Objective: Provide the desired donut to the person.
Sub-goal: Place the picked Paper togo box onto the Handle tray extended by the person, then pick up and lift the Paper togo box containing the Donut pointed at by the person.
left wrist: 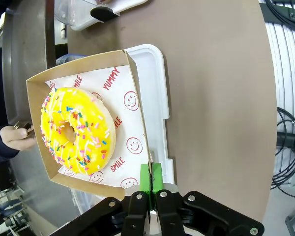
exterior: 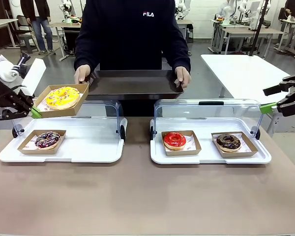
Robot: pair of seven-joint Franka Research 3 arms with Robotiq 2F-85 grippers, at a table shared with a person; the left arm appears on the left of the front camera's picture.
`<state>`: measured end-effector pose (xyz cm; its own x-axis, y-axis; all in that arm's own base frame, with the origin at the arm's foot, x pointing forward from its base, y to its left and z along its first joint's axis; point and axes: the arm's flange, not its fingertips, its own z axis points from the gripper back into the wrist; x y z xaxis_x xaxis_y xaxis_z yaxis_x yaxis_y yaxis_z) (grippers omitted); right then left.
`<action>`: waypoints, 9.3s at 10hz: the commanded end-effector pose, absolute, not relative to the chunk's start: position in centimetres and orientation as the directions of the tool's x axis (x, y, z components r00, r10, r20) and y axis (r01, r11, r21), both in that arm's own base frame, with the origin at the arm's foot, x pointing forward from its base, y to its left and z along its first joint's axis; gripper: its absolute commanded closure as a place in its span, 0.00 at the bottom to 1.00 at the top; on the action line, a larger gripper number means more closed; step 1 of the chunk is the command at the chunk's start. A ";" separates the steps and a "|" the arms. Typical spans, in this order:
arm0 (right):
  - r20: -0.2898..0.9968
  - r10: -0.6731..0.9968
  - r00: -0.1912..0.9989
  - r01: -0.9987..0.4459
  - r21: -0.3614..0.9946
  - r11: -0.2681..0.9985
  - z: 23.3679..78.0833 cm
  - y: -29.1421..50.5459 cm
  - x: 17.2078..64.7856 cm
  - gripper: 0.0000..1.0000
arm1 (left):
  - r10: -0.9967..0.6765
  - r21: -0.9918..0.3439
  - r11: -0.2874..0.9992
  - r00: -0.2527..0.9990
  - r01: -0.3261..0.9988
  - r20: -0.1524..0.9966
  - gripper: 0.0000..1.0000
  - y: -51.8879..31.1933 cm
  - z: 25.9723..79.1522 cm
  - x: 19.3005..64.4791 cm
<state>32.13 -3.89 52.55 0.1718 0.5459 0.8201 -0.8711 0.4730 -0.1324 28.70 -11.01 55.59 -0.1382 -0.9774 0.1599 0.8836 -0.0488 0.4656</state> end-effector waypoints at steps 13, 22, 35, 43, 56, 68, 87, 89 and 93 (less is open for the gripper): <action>0.831 0.532 0.166 -0.874 -0.125 0.469 52.5 -3.8 32.3 0.00 | -0.975 0.427 0.038 -0.060 0.903 0.214 0.99 -23.9 59.0 44.6; 0.831 0.532 0.166 -0.874 -0.125 0.469 52.5 -3.8 32.3 0.00 | -0.996 0.404 -0.003 -0.039 0.915 0.080 0.99 -24.8 54.7 51.8; 0.831 0.532 0.166 -0.874 -0.125 0.469 52.5 -3.8 32.3 0.00 | -0.984 0.246 -0.003 -0.046 0.969 0.171 0.00 -23.4 58.3 48.4; 0.831 0.532 0.166 -0.874 -0.125 0.469 52.5 -3.8 32.3 0.00 | -0.790 0.250 0.104 -0.073 0.963 0.608 0.00 -7.2 55.0 34.8; 0.831 0.532 0.166 -0.874 -0.125 0.469 52.5 -3.8 32.3 0.00 | -0.495 0.036 0.341 0.147 0.939 0.856 0.00 3.5 47.5 33.0; 0.831 0.532 0.166 -0.874 -0.125 0.469 52.5 -3.8 32.3 0.00 | -0.514 -0.163 0.439 0.395 0.884 0.761 0.00 4.3 47.6 33.7; 0.831 0.532 0.166 -0.874 -0.125 0.469 52.5 -3.8 32.3 0.00 | -0.505 -0.147 0.425 0.369 0.893 0.780 0.00 4.2 47.2 34.0; 0.831 0.532 0.166 -0.874 -0.125 0.469 52.5 -3.8 32.3 0.00 | -0.505 -0.147 0.425 0.369 0.893 0.780 0.00 4.2 47.2 34.0; 0.831 0.532 0.166 -0.874 -0.125 0.469 52.5 -3.8 32.3 0.00 | -0.505 -0.147 0.425 0.369 0.893 0.780 0.00 4.2 47.2 34.0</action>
<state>32.09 -3.97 52.55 0.1757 0.5483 0.8176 -0.8698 0.4755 -0.1319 33.94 4.27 47.36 0.3725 -0.5174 0.7704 0.8916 0.4297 -0.1425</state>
